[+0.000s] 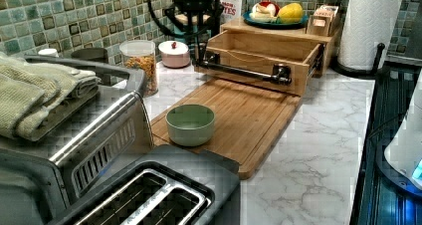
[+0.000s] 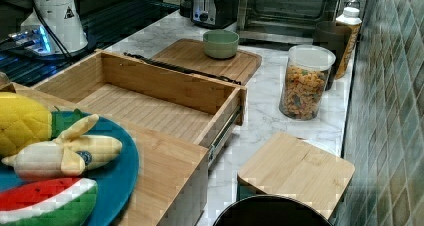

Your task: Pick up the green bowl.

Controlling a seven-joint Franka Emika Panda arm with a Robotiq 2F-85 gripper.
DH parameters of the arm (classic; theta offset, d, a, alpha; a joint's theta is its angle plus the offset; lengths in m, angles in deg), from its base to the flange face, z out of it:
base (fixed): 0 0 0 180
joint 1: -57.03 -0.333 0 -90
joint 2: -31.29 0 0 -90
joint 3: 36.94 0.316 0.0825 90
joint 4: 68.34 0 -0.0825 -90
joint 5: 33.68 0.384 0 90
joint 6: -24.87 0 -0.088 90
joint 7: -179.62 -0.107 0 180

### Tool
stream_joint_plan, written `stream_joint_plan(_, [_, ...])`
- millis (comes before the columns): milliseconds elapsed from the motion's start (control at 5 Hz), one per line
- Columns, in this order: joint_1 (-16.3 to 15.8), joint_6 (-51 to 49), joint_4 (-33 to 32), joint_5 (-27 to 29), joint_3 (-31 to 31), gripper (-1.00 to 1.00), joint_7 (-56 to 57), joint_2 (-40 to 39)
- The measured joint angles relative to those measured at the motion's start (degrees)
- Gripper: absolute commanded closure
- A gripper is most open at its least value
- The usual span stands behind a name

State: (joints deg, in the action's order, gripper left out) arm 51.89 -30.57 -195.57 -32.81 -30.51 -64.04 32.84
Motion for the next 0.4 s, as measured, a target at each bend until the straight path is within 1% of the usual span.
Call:
stream_joint_plan(200, [-0.58,1.99,-2.01,0.09,2.48,-1.0,-0.69,1.66])
stream_joint_plan(400, [-0.83,1.93,-4.7,3.28,3.86,-1.0,-0.7,3.84])
